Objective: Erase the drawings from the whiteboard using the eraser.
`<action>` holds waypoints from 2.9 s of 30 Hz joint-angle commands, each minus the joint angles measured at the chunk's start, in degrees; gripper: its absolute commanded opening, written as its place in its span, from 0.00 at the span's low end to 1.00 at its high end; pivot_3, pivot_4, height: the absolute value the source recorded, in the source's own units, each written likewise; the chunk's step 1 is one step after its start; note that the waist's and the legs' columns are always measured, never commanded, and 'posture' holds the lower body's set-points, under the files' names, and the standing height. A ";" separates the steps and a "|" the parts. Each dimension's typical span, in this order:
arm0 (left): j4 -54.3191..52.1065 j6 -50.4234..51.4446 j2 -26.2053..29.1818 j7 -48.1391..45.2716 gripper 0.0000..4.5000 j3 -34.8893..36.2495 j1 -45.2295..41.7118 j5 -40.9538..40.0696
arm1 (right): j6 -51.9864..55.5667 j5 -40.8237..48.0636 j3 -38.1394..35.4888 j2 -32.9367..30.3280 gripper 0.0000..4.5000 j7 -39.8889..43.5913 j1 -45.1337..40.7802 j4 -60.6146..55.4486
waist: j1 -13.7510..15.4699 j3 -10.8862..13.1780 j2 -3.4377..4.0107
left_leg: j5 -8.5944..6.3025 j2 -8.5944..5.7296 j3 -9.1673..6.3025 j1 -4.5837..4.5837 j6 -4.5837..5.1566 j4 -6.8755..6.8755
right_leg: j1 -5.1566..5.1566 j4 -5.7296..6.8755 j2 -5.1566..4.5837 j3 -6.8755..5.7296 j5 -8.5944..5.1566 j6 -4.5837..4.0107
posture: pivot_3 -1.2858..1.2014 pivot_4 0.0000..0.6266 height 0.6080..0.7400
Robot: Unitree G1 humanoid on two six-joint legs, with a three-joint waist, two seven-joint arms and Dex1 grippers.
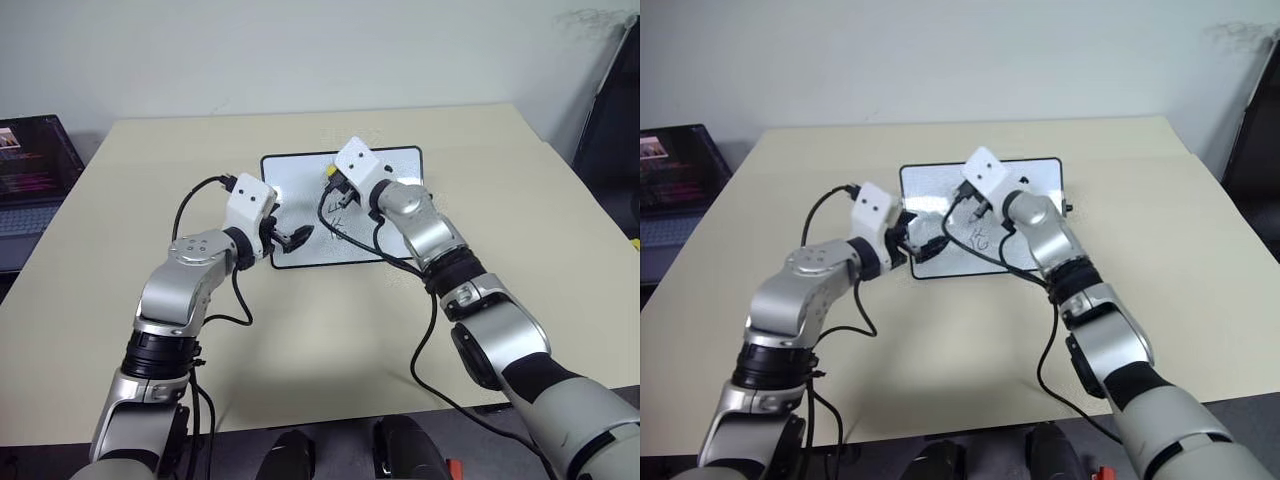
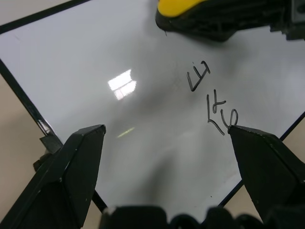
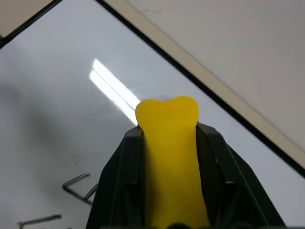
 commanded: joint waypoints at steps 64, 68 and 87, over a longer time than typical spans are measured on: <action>-1.92 2.68 12.92 -12.16 1.00 3.71 1.13 -3.95 | 4.14 -3.12 2.92 -5.64 0.24 -2.52 13.67 -19.83 | 0.84 0.02 -0.05 | 0.11 0.04 0.05 -0.78 -0.12 0.04 | -0.63 -0.06 -0.04 -0.13 -0.01 0.04 | 0.52 0.24 1.00; -2.27 2.75 13.31 -12.20 1.00 4.16 1.56 -4.02 | 5.28 -4.46 6.09 -6.13 0.24 1.16 16.51 -20.30 | 0.81 0.00 -0.05 | 0.10 0.03 0.16 -0.58 -0.09 0.04 | -0.51 0.02 0.00 -0.08 0.01 0.01 | 0.52 0.24 1.00; 3.23 0.72 13.58 -10.86 1.00 5.49 0.86 -2.83 | 8.27 -0.48 -0.91 -3.61 0.24 -1.77 11.34 -25.27 | 0.88 0.01 -0.05 | 0.06 0.23 -0.01 -0.11 0.02 0.01 | -0.05 -0.02 0.06 -0.14 0.07 -0.08 | 0.52 0.24 1.00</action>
